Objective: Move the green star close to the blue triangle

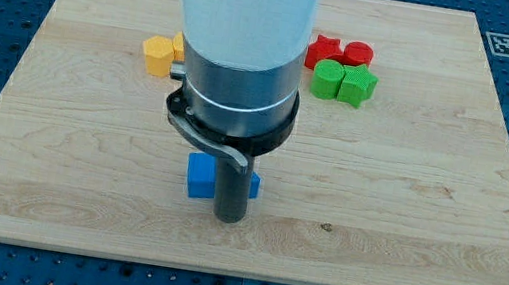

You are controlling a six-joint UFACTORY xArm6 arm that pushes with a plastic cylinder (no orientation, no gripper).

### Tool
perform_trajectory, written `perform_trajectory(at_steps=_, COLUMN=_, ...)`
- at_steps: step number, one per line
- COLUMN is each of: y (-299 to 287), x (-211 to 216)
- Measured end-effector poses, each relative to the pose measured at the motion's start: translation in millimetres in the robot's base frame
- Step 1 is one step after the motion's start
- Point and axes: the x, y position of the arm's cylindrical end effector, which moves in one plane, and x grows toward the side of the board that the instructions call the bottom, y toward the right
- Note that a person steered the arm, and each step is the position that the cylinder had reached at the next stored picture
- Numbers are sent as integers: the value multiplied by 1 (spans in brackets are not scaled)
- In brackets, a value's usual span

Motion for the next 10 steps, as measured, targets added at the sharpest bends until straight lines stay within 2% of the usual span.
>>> perform_trajectory(at_steps=2, y=8, x=42)
perform_trajectory(at_steps=6, y=28, x=47)
perform_trajectory(at_steps=10, y=135, x=28)
